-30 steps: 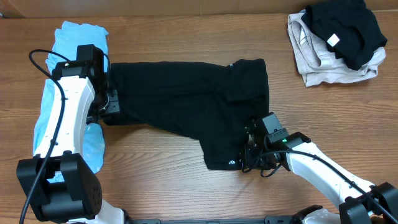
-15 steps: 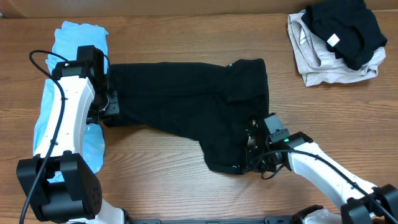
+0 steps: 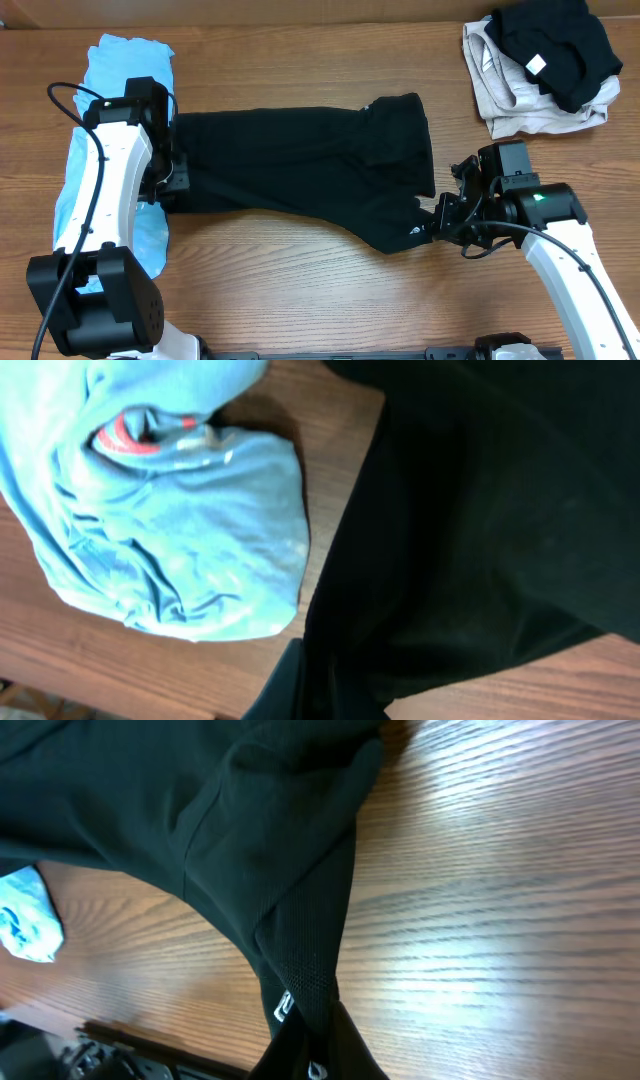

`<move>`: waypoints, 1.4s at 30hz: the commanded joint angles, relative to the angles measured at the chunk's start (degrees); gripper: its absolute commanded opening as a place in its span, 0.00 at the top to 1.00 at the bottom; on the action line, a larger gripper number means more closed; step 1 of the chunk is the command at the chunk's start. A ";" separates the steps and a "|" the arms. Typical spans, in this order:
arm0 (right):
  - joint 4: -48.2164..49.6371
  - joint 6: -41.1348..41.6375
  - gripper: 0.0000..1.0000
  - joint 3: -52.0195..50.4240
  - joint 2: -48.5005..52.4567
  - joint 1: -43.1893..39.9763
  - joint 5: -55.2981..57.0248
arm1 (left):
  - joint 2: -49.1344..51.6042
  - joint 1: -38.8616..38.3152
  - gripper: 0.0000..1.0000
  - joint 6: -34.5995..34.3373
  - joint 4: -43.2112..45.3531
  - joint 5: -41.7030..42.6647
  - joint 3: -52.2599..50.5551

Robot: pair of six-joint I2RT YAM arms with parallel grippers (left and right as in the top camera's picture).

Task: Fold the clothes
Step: 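Fold the lower half up over the top with both grippers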

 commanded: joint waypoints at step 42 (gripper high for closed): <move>10.67 -3.37 0.96 11.54 5.95 -2.54 8.46 | 0.37 0.68 0.96 -3.28 14.32 0.63 -1.14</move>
